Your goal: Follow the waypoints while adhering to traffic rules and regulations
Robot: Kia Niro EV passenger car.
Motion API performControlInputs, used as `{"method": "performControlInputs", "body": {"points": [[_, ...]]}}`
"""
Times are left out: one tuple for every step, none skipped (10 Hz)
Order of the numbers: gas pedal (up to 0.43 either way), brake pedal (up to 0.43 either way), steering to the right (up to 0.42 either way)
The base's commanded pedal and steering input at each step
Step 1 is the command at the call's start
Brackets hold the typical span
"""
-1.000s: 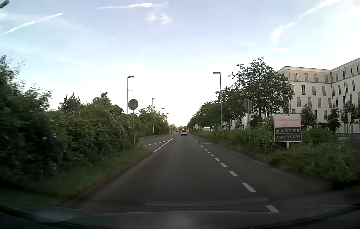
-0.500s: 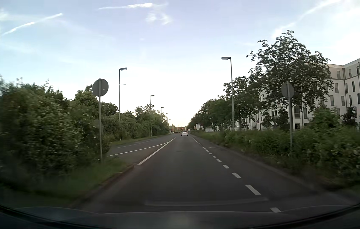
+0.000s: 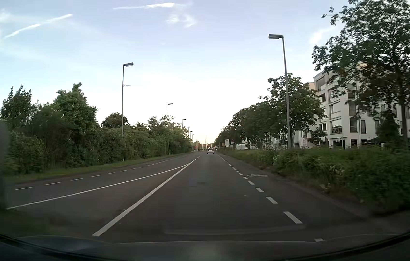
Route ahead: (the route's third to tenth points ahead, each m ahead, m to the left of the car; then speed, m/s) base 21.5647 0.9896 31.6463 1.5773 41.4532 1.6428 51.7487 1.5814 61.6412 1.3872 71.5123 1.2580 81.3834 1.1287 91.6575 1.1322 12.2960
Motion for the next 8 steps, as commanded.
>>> {"method": "performControlInputs", "body": {"points": [[0.020,0.000,-0.001],[0.020,0.000,-0.001],[0.020,0.000,-0.001],[0.020,0.000,-0.001],[0.020,0.000,-0.001],[0.020,0.000,-0.001],[0.020,0.000,-0.001],[0.020,0.000,-0.001]]}}
